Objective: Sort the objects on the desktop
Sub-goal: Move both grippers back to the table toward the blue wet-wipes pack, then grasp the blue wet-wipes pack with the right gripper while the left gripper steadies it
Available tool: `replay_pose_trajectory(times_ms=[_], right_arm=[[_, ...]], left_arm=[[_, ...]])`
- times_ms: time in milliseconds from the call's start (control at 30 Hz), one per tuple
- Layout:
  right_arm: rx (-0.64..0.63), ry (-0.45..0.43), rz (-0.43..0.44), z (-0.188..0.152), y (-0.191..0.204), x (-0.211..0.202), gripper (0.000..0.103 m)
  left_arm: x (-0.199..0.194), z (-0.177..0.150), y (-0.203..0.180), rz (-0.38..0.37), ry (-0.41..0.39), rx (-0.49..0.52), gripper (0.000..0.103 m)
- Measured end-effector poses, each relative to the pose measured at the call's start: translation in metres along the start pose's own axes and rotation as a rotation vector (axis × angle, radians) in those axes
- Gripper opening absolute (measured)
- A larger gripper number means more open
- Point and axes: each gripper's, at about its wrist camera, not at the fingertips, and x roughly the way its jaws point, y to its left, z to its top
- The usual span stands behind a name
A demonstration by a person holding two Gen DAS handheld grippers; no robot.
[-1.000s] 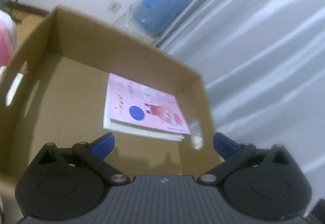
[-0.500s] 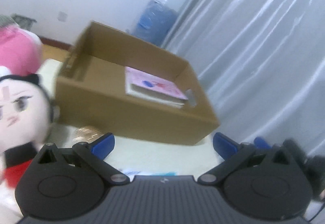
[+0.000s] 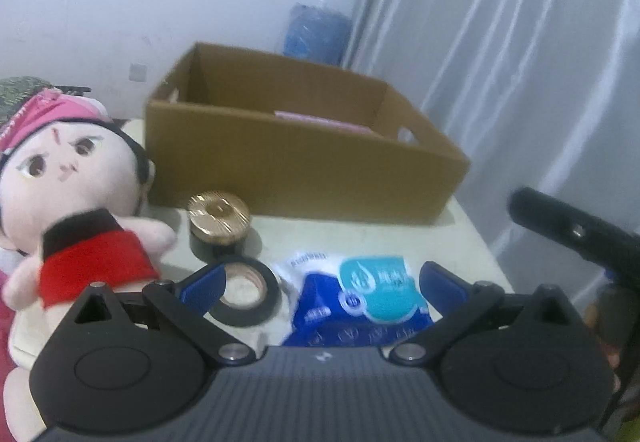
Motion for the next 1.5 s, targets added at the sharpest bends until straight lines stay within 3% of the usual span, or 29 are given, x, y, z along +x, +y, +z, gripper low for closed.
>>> replay_pose_trajectory(times_ms=[267, 467, 633, 833, 1000, 1367, 1500], right_arm=[[0.184, 0.194, 0.025, -0.018, -0.038, 0.034, 0.102], [0.289, 0.329, 0.081, -0.04, -0.054, 0.063, 0.1], [0.345, 0.418, 0.098, -0.047, -0.059, 0.083, 0.091], [0.419, 0.502, 0.148, -0.059, -0.06, 0.099, 0.071], [0.434, 0.519, 0.16, -0.059, -0.057, 0.1, 0.067], [0.44, 0.486, 0.06, -0.055, -0.076, 0.072, 0.071], [0.472, 0.479, 0.061, -0.056, -0.085, 0.068, 0.07]], left_arm=[[0.024, -0.014, -0.009, -0.053, 0.095, 0.075, 0.103], [0.043, -0.016, -0.009, -0.101, 0.151, 0.064, 0.103], [0.054, -0.019, -0.014, -0.115, 0.177, 0.076, 0.103], [0.061, -0.017, -0.016, -0.117, 0.181, 0.089, 0.103], [0.064, -0.018, -0.021, -0.108, 0.175, 0.123, 0.103], [0.079, -0.017, -0.04, -0.261, 0.201, 0.147, 0.103], [0.082, -0.018, -0.042, -0.246, 0.203, 0.176, 0.103]])
